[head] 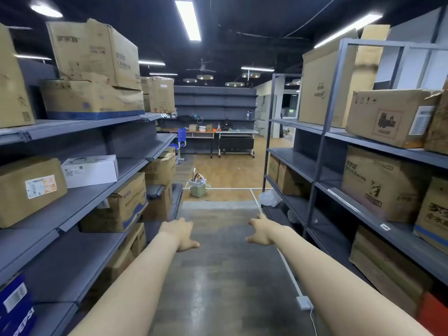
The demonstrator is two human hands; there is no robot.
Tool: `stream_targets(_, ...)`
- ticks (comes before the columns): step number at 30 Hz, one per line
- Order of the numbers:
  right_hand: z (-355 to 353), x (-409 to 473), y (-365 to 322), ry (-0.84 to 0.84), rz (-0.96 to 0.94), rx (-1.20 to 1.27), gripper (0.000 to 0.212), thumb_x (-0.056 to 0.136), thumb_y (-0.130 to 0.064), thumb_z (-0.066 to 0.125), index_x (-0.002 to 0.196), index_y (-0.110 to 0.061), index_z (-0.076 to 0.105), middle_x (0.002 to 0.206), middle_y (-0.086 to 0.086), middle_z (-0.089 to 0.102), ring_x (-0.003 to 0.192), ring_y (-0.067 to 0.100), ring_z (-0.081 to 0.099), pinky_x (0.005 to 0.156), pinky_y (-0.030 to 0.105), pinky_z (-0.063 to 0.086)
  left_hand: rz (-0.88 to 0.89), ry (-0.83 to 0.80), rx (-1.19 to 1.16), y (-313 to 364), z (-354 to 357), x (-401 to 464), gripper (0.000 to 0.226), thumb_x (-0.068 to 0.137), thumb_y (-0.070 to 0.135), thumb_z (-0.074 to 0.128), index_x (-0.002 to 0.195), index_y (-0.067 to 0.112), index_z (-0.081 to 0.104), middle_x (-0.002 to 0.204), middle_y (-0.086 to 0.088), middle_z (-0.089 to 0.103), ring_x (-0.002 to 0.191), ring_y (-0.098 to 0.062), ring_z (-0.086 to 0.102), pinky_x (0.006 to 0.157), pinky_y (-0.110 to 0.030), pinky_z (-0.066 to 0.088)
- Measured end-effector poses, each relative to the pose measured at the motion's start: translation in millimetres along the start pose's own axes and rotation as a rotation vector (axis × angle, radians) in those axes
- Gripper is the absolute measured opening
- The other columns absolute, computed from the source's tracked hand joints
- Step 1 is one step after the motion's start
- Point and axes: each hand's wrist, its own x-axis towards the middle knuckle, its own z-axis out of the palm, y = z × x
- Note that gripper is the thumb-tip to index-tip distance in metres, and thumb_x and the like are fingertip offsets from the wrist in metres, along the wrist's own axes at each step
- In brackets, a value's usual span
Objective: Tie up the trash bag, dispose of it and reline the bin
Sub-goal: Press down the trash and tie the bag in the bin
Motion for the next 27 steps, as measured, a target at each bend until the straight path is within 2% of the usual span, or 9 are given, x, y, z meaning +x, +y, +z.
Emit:
stream_targets(4,3.5,46.7,15.9,-0.037,0.056,-0.008,0.068,0.095,-0.042,0.048,0.149,-0.013,0.021,0.158,0.011,0.002,0.134,0.034,0.037,0.107,0.041,0.037,0.019,-0.015,0.023,2.6,4.3,44.0,0.068,0.09,0.056,0.048,0.142,0.015,0.035,0.139,-0.01,0.043,0.125,-0.029,0.047,0.101,-0.041,0.039)
stream_targets(10,-25.0,162.1,45.2,-0.027,0.035,-0.016,0.066,0.096,-0.039,0.048,0.149,-0.013,0.02,0.159,0.013,0.0,0.136,0.032,0.037,0.105,0.037,0.037,-0.022,-0.032,0.052,1.4,-12.6,163.4,0.064,0.091,0.054,0.049,0.14,0.015,0.036,0.139,-0.01,0.043,0.126,-0.029,0.047,0.1,-0.041,0.039)
stream_targets(17,-89.3,289.9,74.1,0.02,-0.01,-0.084,0.063,0.096,-0.04,0.047,0.147,-0.009,0.026,0.152,0.015,0.026,0.134,0.033,0.038,0.106,0.039,0.037,-0.036,-0.019,-0.028,3.5,-41.7,285.7,0.06,0.091,0.052,0.048,0.138,0.015,0.039,0.136,-0.009,0.047,0.123,-0.028,0.049,0.098,-0.039,0.041)
stream_targets(27,-118.9,467.5,66.0,-0.033,-0.064,-0.06,0.061,0.095,-0.038,0.05,0.145,-0.01,0.029,0.152,0.009,0.03,0.137,0.027,0.036,0.108,0.036,0.034,-0.112,-0.124,-0.025,-43.9,-41.6,450.7,0.071,0.09,0.055,0.049,0.144,0.012,0.032,0.142,-0.011,0.038,0.126,-0.031,0.046,0.1,-0.041,0.043)
